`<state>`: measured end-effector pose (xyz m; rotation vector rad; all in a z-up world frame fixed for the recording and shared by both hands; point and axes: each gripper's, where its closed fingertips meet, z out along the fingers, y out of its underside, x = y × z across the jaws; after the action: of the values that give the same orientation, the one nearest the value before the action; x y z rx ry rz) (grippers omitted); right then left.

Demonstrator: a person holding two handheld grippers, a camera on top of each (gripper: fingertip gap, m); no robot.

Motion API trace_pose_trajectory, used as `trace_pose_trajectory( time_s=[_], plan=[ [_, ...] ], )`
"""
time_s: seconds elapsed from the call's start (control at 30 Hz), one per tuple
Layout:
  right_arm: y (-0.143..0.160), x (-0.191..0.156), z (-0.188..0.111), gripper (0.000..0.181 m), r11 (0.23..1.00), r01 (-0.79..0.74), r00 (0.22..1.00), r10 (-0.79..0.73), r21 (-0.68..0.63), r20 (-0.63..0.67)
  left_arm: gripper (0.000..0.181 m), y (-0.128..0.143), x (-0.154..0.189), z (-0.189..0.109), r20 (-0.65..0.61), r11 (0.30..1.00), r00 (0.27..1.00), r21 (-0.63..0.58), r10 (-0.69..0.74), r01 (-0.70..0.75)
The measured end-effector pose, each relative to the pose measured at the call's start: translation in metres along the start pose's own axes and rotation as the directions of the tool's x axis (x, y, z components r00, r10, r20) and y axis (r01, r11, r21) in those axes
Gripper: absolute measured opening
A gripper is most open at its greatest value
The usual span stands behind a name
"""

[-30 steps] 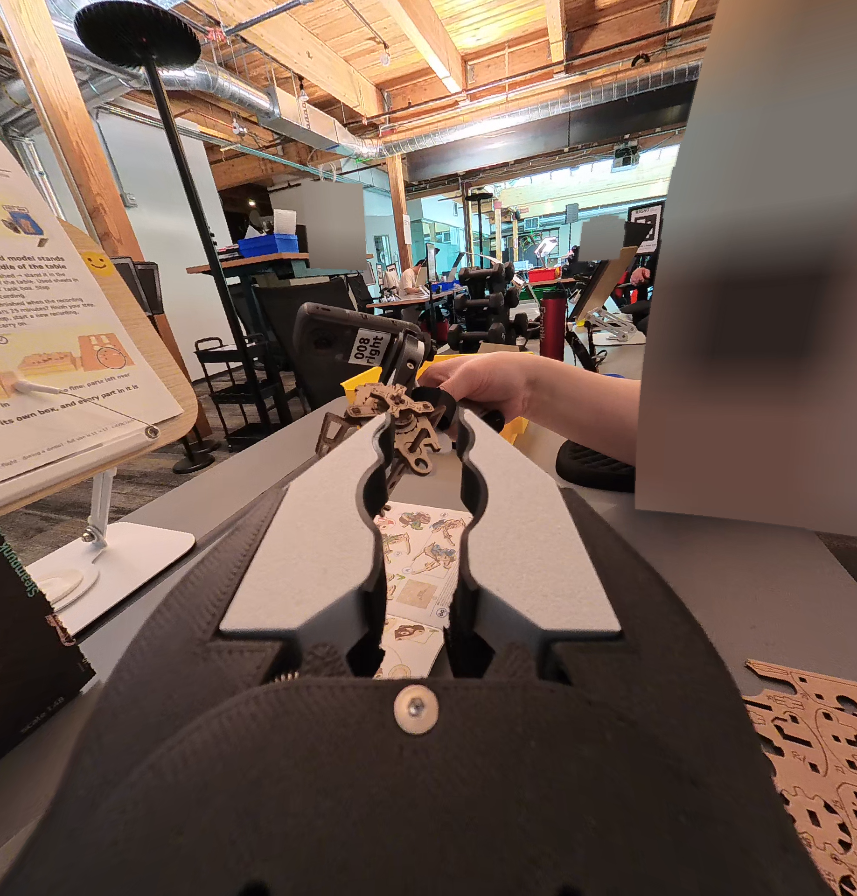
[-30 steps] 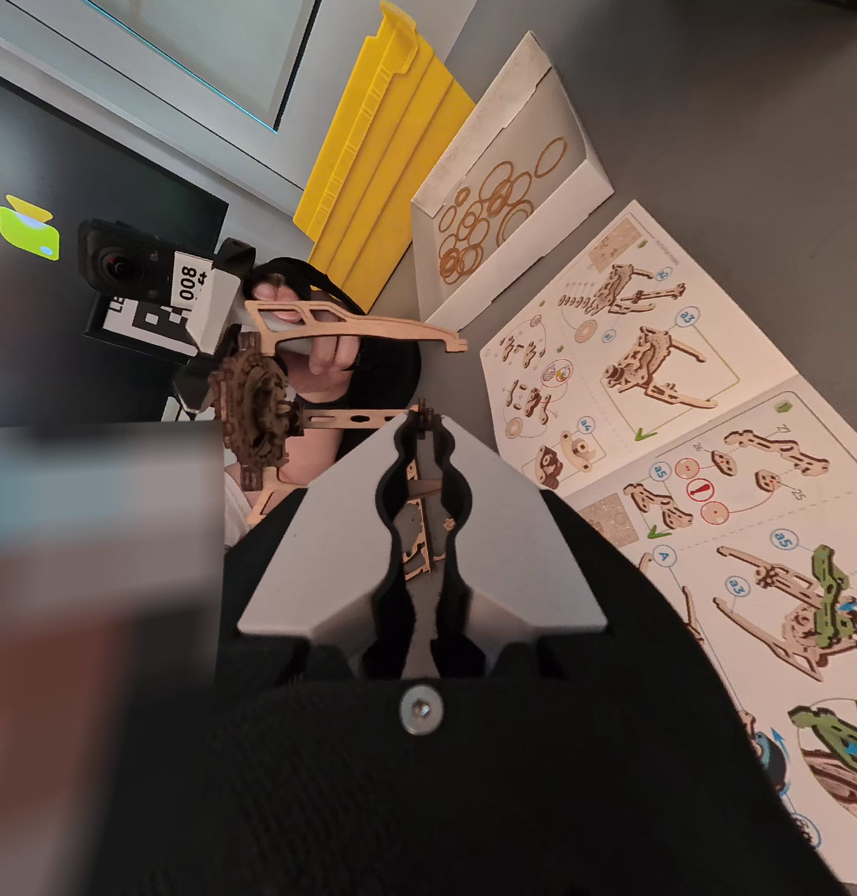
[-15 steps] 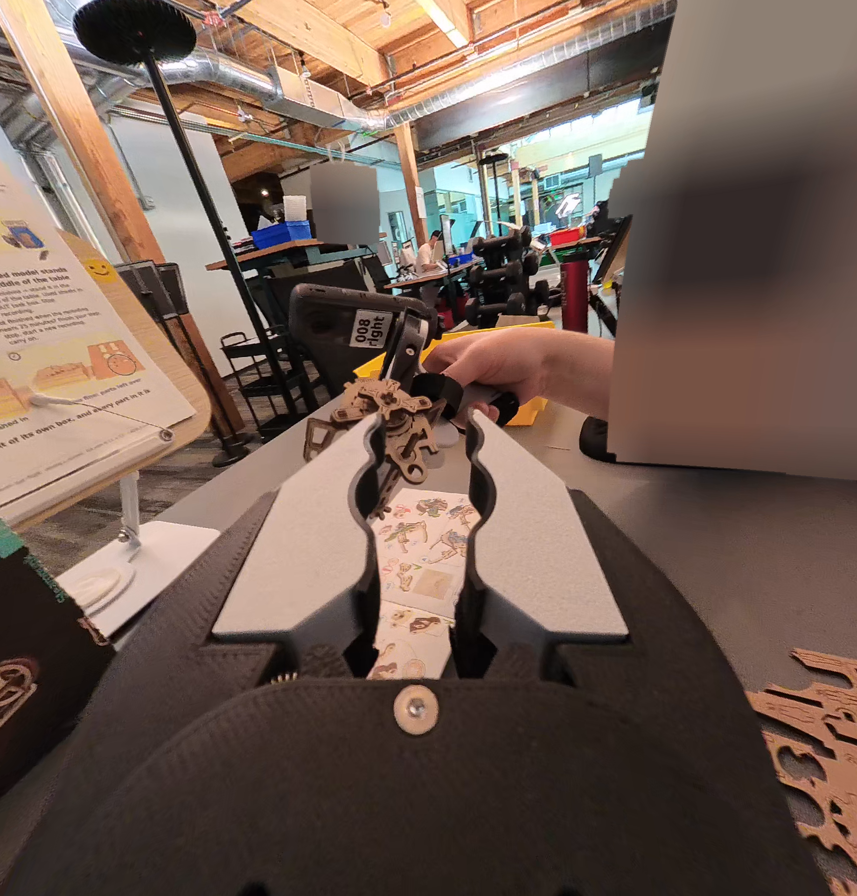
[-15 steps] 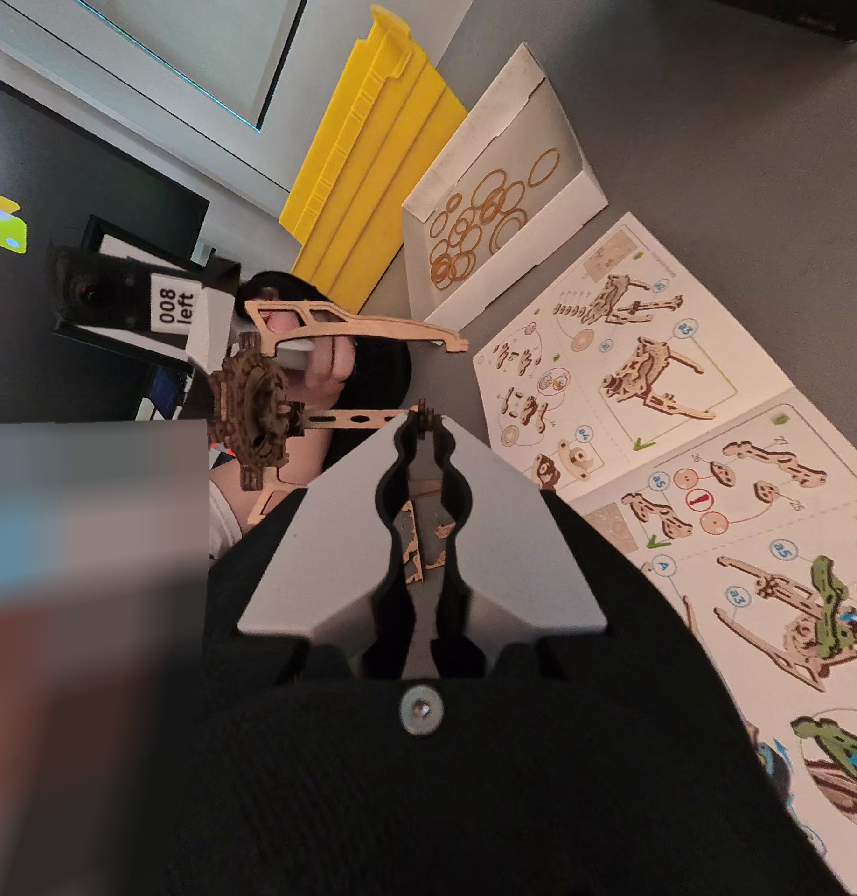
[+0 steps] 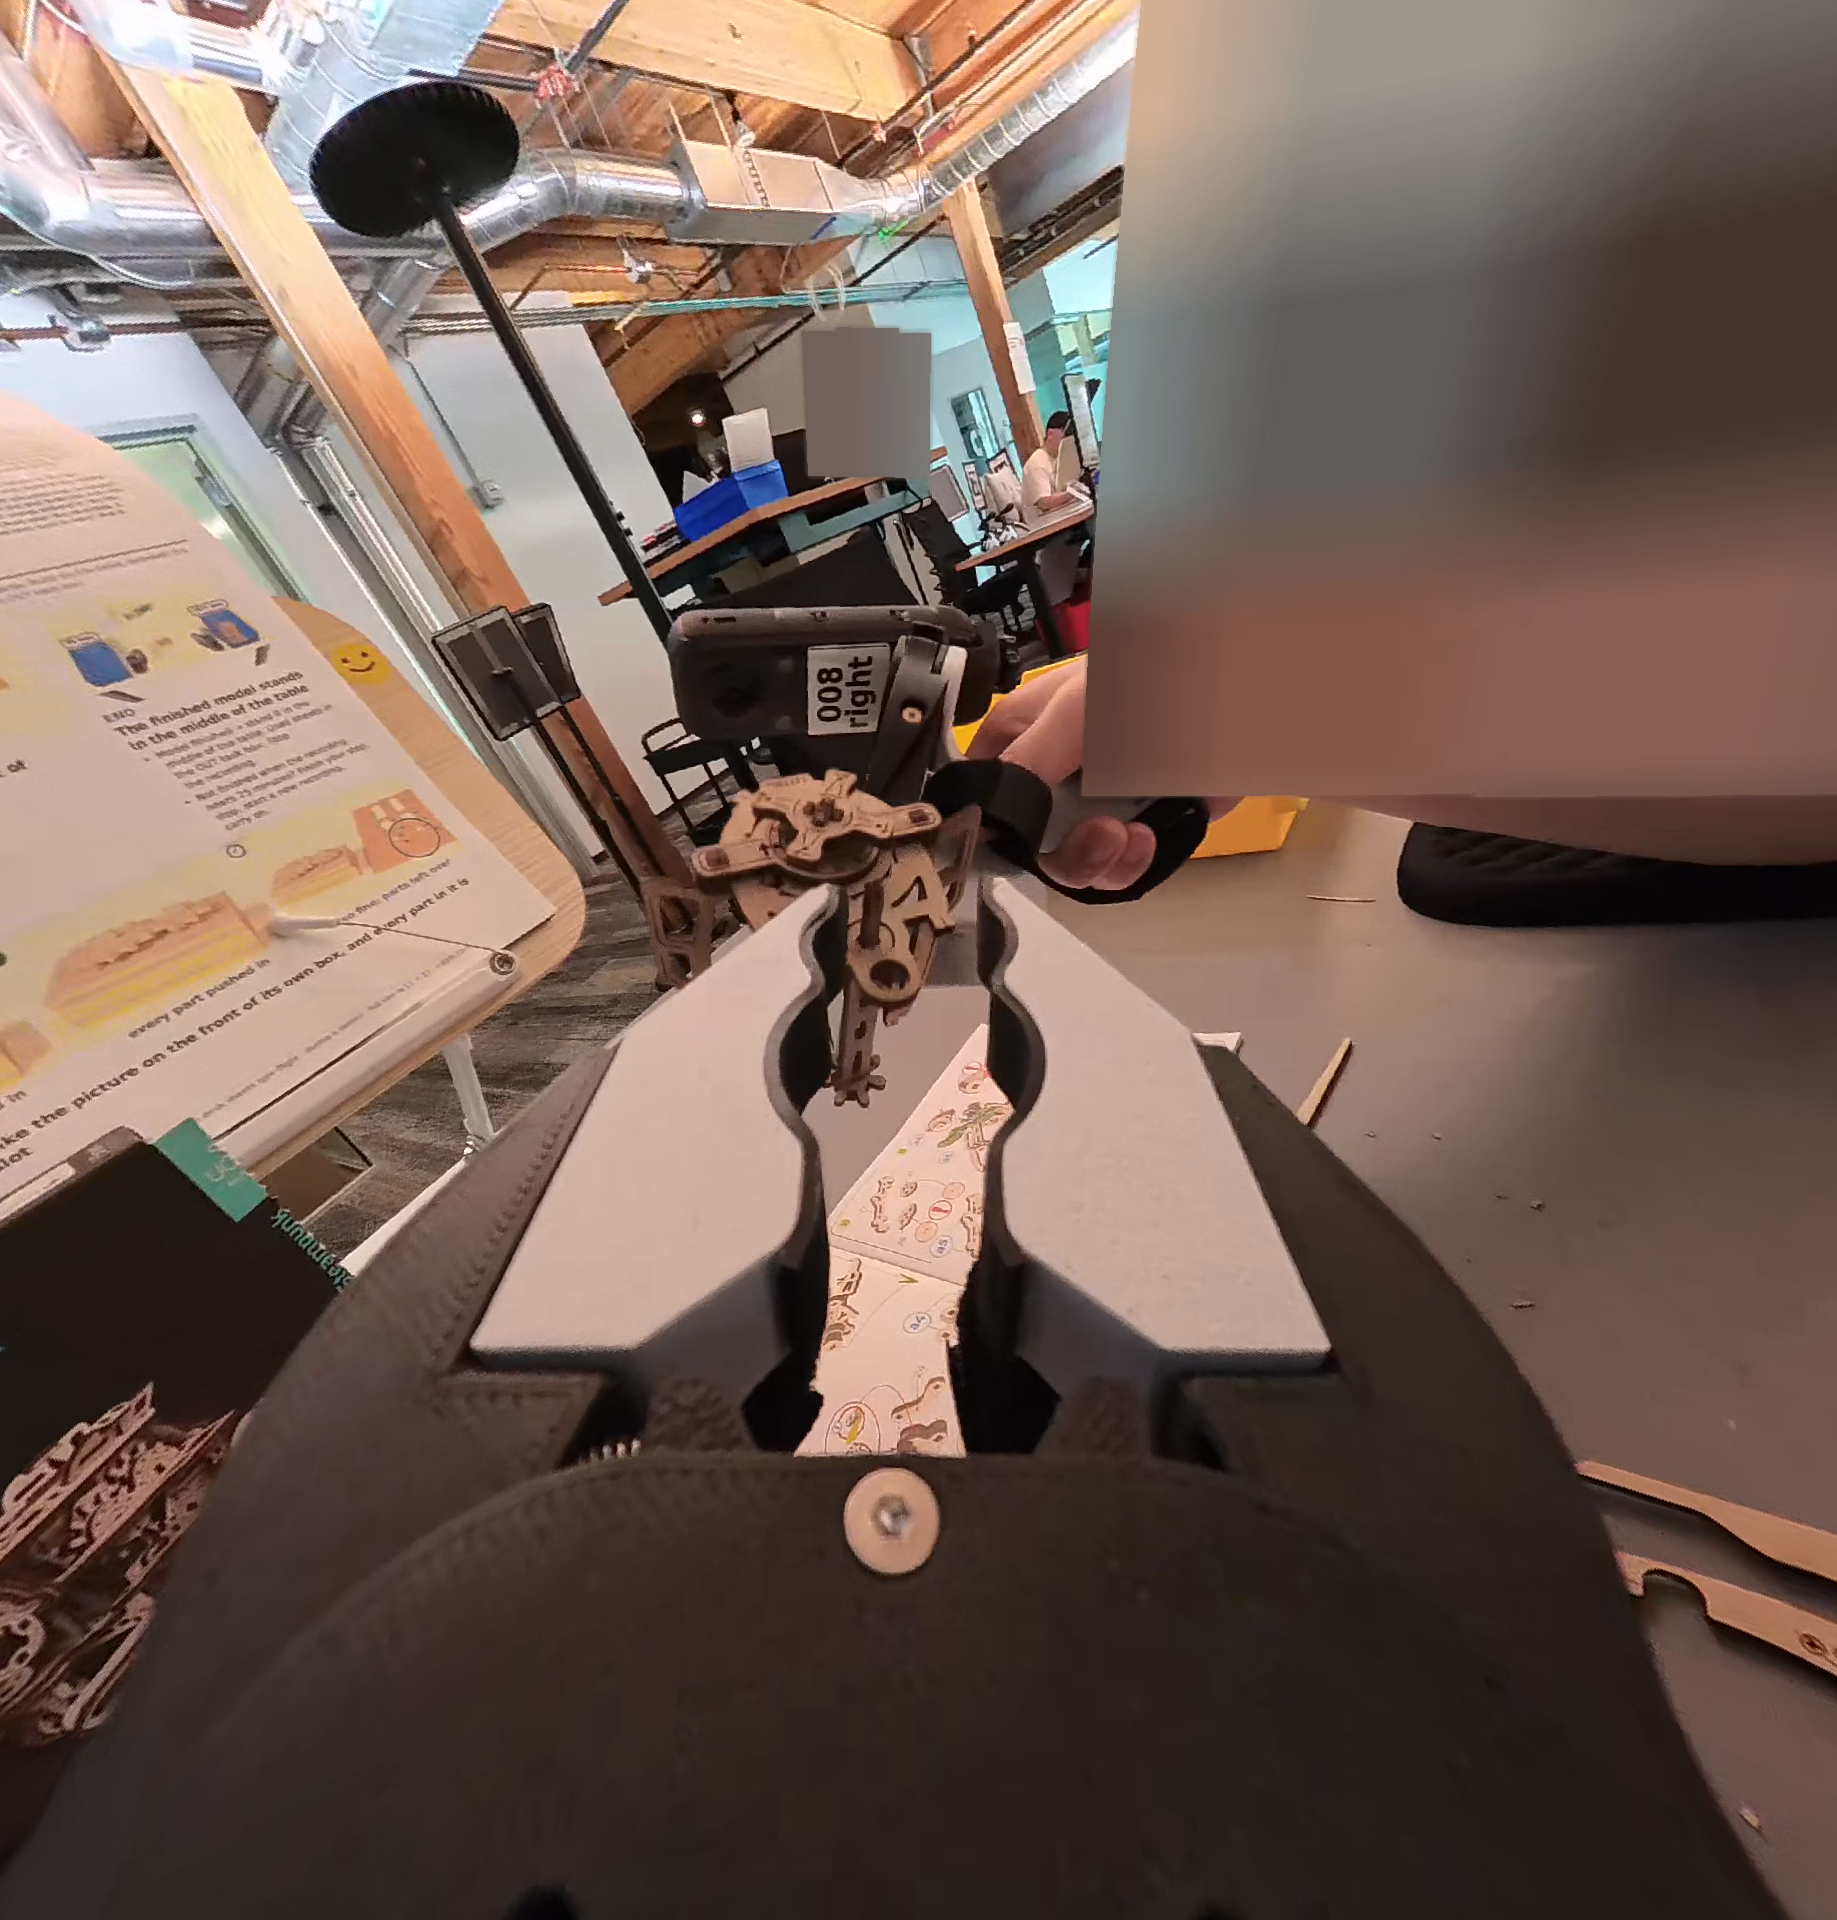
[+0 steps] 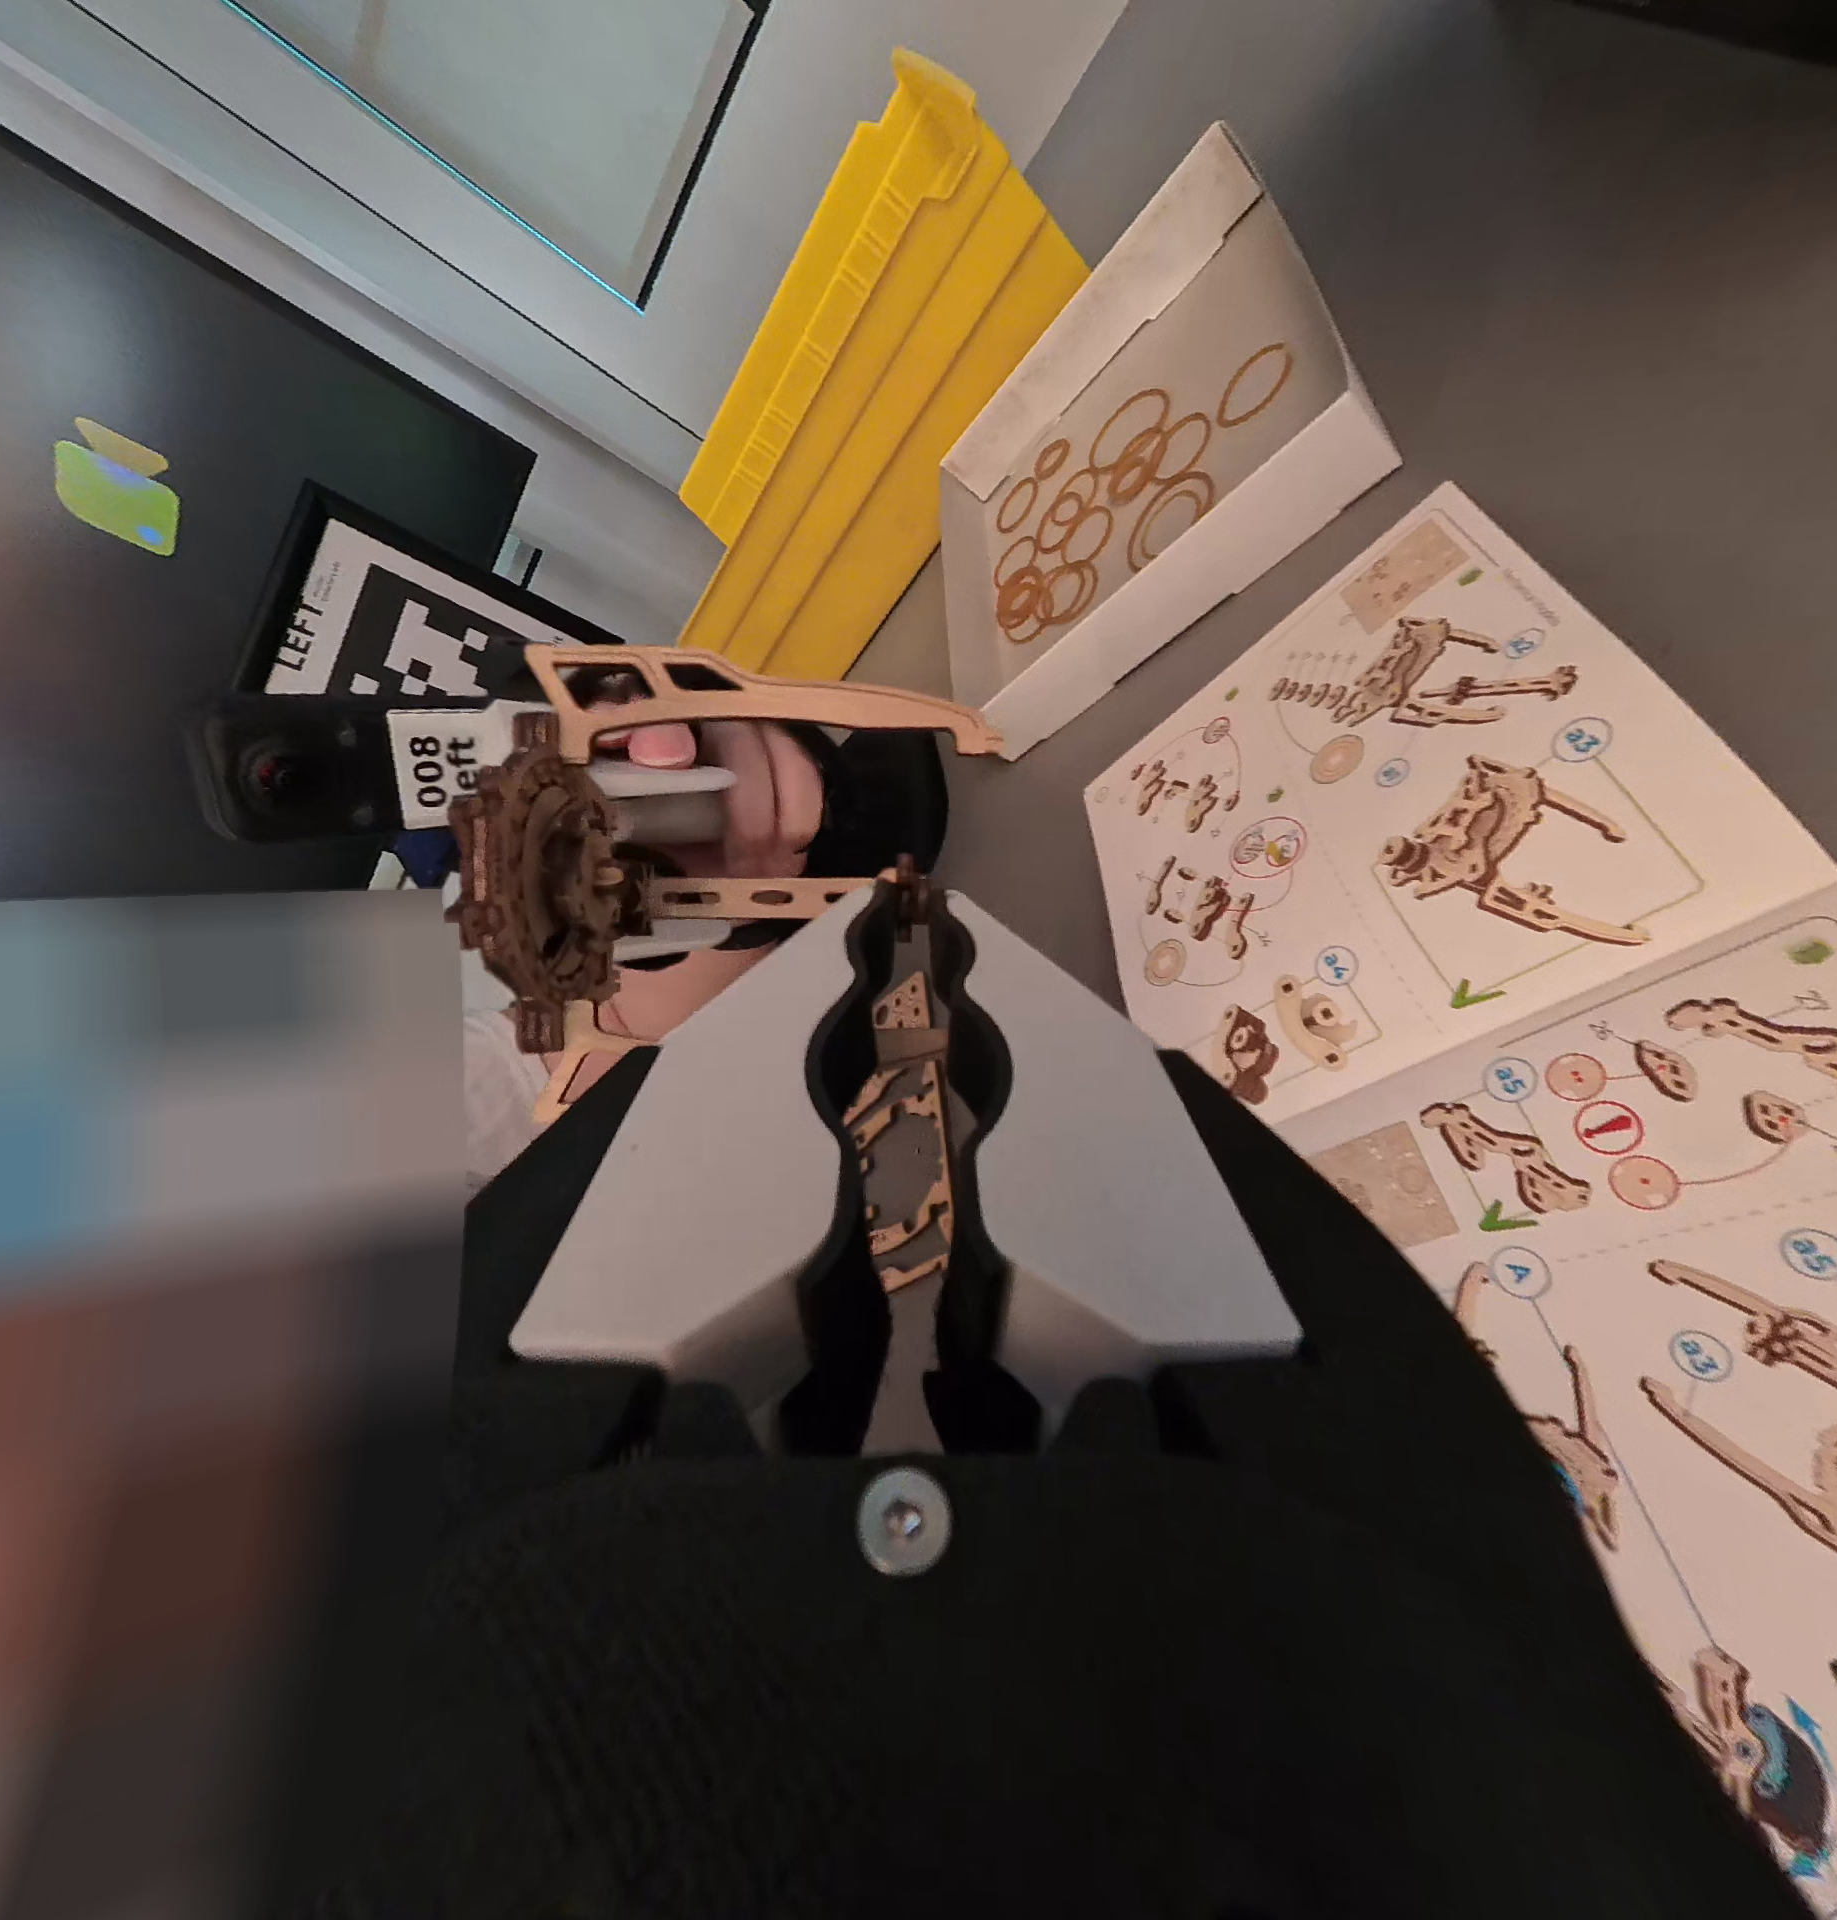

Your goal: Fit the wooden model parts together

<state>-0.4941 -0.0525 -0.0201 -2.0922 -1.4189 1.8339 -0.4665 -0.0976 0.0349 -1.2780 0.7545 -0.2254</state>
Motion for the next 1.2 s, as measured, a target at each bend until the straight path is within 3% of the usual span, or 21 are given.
trace_pose_trajectory(
  time_s=[0.47,0.67,0.9,1.07,1.2],
  plan=[
    [0.001,-0.008,0.003,0.003,1.0,0.015,0.999,-0.015,-0.008,0.038,0.009,-0.002,-0.004,-0.001,0.022,0.999,1.0,0.031,-0.023,0.022],
    [0.004,-0.005,0.004,0.003,1.0,-0.026,0.999,0.027,-0.016,0.04,0.014,0.003,-0.005,0.0,0.083,0.993,0.99,-0.017,0.117,-0.116],
    [0.006,-0.008,0.007,0.003,0.999,-0.031,0.999,0.032,-0.02,0.041,0.013,0.002,-0.007,0.0,0.108,0.989,0.983,-0.023,0.147,-0.145],
    [0.003,-0.012,0.004,0.002,0.998,-0.064,0.992,0.065,-0.009,0.108,0.024,-0.012,-0.006,-0.004,0.088,0.997,0.995,0.067,0.037,-0.043],
    [0.0,-0.009,0.001,0.003,0.999,-0.051,0.993,0.049,0.013,0.104,0.023,-0.017,-0.025,-0.013,0.103,0.987,0.989,0.129,-0.108,0.095]
  ],
)
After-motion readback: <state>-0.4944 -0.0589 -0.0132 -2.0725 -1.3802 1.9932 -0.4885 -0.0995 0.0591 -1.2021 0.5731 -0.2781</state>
